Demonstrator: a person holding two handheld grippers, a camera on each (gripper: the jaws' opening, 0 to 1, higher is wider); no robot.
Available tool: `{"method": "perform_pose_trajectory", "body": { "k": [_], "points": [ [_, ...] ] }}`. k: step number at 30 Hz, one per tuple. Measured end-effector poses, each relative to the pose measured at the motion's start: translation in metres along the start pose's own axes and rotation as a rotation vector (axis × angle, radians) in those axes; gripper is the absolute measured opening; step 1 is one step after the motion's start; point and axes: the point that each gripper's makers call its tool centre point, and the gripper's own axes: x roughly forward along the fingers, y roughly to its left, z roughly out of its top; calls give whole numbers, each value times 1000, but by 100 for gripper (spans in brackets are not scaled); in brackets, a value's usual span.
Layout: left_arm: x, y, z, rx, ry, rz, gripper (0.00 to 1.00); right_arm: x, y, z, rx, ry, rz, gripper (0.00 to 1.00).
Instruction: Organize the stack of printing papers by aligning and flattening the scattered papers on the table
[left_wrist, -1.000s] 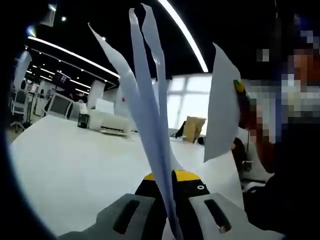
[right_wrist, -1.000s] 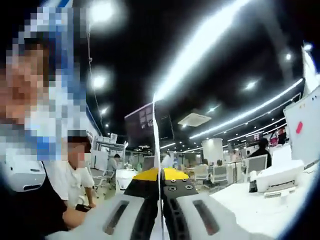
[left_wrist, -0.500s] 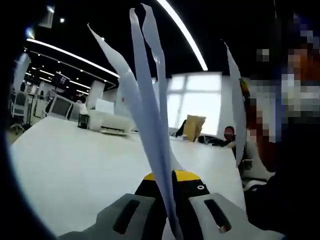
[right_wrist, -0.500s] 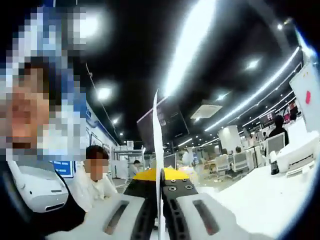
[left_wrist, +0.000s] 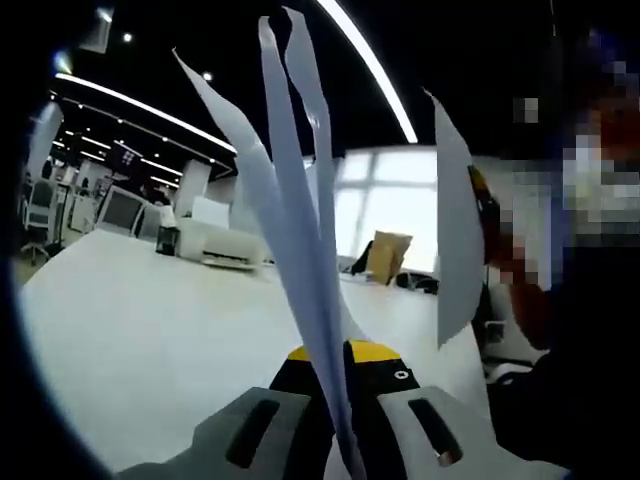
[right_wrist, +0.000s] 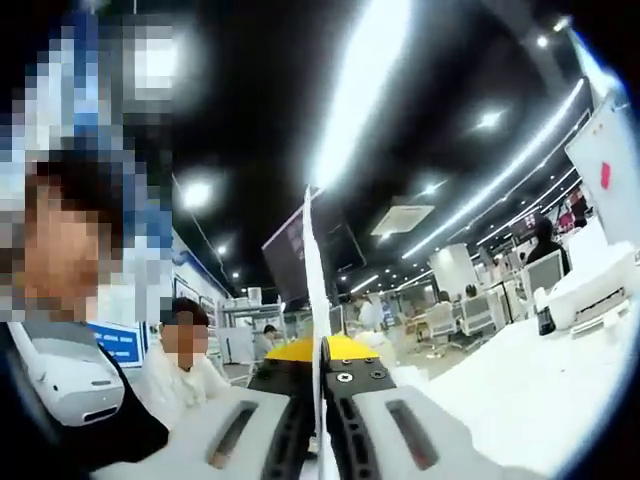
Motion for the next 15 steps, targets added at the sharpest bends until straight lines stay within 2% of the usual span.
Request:
{"method": "perform_pose_trajectory", "body": {
  "k": [5, 8, 12, 15],
  "points": [
    [0, -1, 0, 1, 0, -4, 6, -1, 9, 9, 23, -20, 33, 0],
    [0, -1, 1, 1, -1, -5, 6, 4, 13, 7, 29, -12, 48, 0],
    [-1, -1, 1, 4, -3, -6, 6, 11, 11, -5, 45, 27, 47, 0],
    [-1, -1, 2, 4, -6, -8, 6, 20, 5, -22, 64, 74, 43, 0]
  ]
}}
